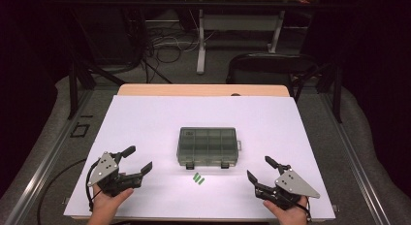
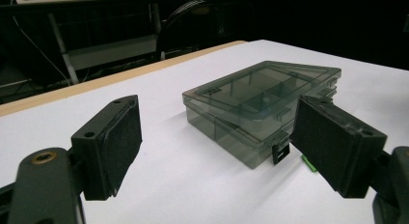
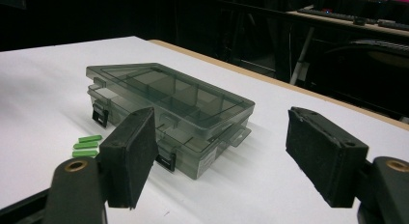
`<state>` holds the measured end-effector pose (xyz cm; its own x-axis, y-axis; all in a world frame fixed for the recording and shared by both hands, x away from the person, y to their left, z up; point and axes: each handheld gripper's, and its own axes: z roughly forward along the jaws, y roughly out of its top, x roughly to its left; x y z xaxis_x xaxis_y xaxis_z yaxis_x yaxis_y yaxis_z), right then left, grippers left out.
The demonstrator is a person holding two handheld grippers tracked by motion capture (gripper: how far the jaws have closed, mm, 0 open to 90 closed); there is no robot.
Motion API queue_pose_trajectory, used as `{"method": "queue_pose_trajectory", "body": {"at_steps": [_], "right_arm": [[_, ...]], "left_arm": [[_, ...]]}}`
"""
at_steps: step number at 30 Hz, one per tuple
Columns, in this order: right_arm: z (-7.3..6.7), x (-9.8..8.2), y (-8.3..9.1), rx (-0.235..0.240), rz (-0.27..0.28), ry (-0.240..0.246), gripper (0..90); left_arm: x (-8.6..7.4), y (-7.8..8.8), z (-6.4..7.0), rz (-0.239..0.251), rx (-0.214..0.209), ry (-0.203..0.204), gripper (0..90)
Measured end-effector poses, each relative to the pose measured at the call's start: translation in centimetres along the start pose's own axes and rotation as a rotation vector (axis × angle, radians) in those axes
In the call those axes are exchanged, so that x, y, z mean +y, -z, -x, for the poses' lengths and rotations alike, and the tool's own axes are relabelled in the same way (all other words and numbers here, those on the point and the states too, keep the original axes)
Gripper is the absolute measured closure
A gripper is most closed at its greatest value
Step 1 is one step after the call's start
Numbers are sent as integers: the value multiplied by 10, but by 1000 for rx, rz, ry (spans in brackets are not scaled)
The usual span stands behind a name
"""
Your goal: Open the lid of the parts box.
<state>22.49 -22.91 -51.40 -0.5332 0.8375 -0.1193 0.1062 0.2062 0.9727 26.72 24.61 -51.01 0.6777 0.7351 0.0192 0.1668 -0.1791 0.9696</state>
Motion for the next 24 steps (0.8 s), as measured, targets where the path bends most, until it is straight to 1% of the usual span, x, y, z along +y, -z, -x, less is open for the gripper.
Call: {"method": "queue_pose_trajectory", "body": {"at_steps": [3, 6, 7, 8, 9, 12, 13, 14, 15, 16, 17, 18, 19, 20, 21, 22, 23, 24], "right_arm": [[0, -1, -1, 1, 7, 2, 262], [1, 0, 0, -9, -9, 13, 270], [1, 0, 1, -14, -16, 8, 286], [1, 0, 1, -14, -16, 8, 286], [2, 0, 0, -12, -20, 5, 300], [2, 0, -1, -25, -38, -1, 335], [2, 0, -2, -25, -57, -10, 339], [1, 1, -5, -23, -85, -17, 344], [1, 1, -5, -23, -85, -17, 344], [1, 2, -7, -24, -89, -6, 357], [0, 4, -7, -20, -111, 2, 356], [-1, 5, -9, -18, -111, 13, 358], [-1, 7, -11, -8, -123, 32, 371], [-4, 11, -14, 9, -149, 66, 397], [-5, 13, -16, 0, -168, 75, 412], [-5, 13, -16, 0, -168, 75, 412], [-6, 15, -17, -12, -198, 78, 432], [-7, 18, -19, 32, -235, 45, 504]], "left_arm": [[0, -1, 0, -5, -6, 7, 196], [0, -2, 1, -8, -17, 11, 218], [0, -2, 1, -14, -18, 10, 237], [1, -3, 2, -15, -21, 11, 237], [1, -4, 2, -27, -22, 21, 250], [2, -8, 3, -51, -23, 60, 290], [3, -10, 3, -51, -23, 74, 291], [6, -14, 4, -62, -21, 82, 327], [6, -14, 4, -62, -21, 82, 333], [8, -16, 4, -72, -30, 78, 333], [9, -18, 5, -78, -25, 72, 333], [11, -20, 6, -95, -23, 64, 334], [13, -22, 7, -106, -20, 56, 338], [16, -25, 8, -129, -20, 53, 397], [16, -25, 8, -129, -20, 53, 415], [17, -27, 9, -140, -27, 55, 415], [18, -29, 10, -149, -33, 56, 430], [19, -31, 10, -159, -41, 57, 457]]}}
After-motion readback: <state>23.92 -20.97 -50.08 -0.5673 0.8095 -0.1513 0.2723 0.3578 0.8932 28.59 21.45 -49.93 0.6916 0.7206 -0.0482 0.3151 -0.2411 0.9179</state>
